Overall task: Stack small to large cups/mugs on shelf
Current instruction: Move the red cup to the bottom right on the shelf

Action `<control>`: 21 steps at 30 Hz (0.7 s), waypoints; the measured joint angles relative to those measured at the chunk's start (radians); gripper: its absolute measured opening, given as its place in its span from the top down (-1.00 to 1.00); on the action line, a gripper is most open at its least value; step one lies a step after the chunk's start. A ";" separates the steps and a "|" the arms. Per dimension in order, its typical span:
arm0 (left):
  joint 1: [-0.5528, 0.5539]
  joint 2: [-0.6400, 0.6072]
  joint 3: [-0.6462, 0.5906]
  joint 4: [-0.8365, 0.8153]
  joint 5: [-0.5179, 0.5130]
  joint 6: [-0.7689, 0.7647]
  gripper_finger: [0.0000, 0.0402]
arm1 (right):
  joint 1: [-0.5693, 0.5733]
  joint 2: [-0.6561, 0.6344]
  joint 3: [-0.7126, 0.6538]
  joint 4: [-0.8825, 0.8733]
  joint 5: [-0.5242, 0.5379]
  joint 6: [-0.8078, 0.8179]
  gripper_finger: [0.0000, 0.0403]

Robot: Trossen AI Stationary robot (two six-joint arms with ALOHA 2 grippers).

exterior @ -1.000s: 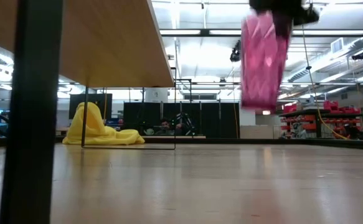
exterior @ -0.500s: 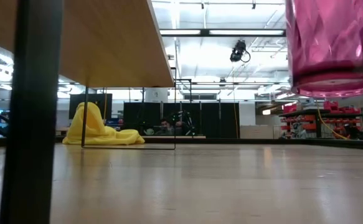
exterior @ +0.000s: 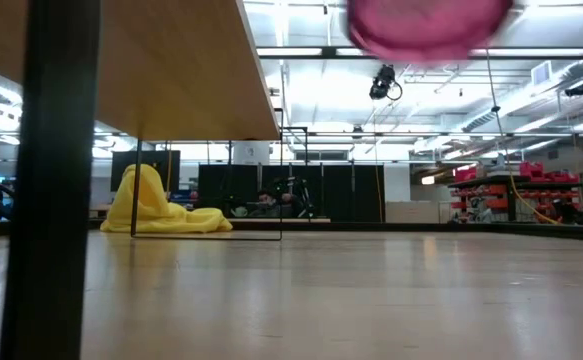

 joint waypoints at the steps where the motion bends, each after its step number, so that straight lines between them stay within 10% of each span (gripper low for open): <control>1: 0.000 0.000 0.000 0.000 0.000 0.000 0.88 | -0.006 0.000 0.016 0.000 0.000 -0.009 0.98; 21: 0.000 0.000 0.000 0.060 0.001 0.034 0.84 | -0.048 -0.050 0.053 -0.001 0.058 -0.111 0.98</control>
